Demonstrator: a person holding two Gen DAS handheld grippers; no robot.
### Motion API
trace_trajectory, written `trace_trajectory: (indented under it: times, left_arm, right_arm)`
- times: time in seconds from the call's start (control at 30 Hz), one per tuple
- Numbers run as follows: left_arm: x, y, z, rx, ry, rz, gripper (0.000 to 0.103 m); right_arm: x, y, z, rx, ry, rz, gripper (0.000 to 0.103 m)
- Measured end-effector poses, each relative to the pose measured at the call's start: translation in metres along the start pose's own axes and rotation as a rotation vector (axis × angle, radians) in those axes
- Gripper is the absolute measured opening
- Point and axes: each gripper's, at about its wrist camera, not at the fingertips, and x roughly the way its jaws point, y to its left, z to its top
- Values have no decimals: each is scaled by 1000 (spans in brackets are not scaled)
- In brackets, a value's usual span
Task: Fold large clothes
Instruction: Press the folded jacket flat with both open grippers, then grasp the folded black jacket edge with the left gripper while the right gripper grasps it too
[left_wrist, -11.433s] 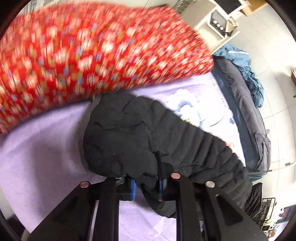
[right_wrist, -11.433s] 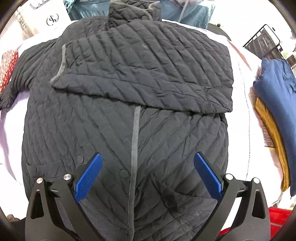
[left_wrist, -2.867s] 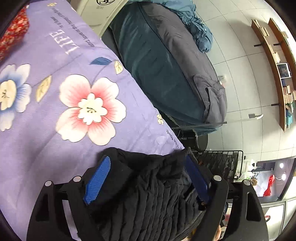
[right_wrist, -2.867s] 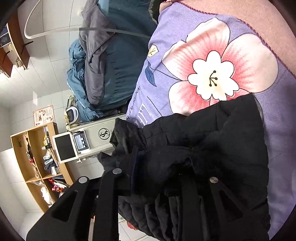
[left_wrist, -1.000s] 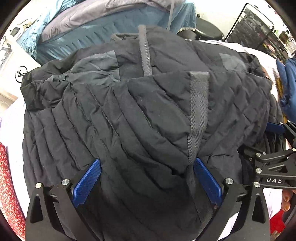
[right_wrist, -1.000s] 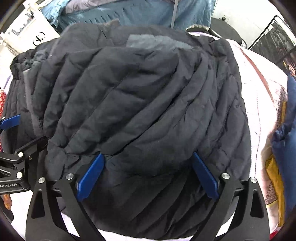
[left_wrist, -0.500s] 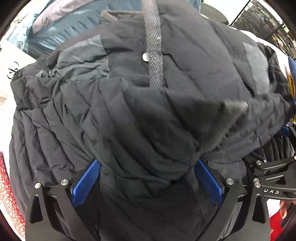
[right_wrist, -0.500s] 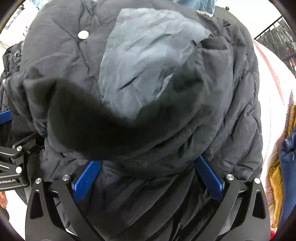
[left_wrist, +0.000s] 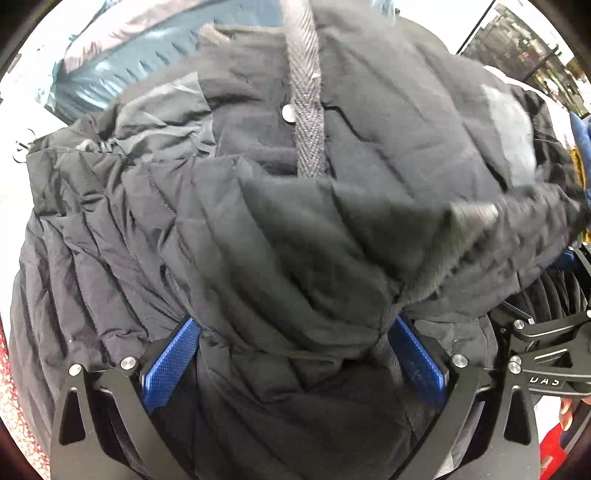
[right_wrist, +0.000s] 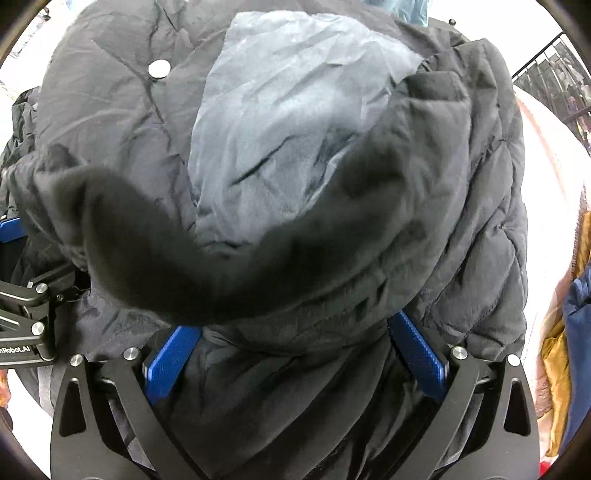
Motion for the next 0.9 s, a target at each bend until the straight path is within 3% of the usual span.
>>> trace_trajectory:
  times: [0.13, 0.37, 0.5, 0.57, 0.7, 0.9]
  left_arm:
    - [-16, 0, -20, 8, -104, 0, 98]
    - [-58, 22, -69, -78, -192, -81, 97]
    - [-82, 41, -100, -159, -235, -117, 97]
    - [-90, 54, -120, -206, -246, -121, 97]
    - [-100, 76, -143, -284, -243, -130, 97]
    - [-112, 105, -160, -407, -221, -115, 97]
  right_arm:
    - [-10, -3, -20, -8, -77, 20, 99]
    - [-50, -12, -70, -86, -198, 50, 98]
    - [-88, -41, -108, -56, -356, 90, 98]
    - [-97, -66, -122, -15, -392, 101, 98]
    - [-83, -128, -131, 123, -318, 221, 98]
    - [-46, -170, -122, 276, -227, 460, 98]
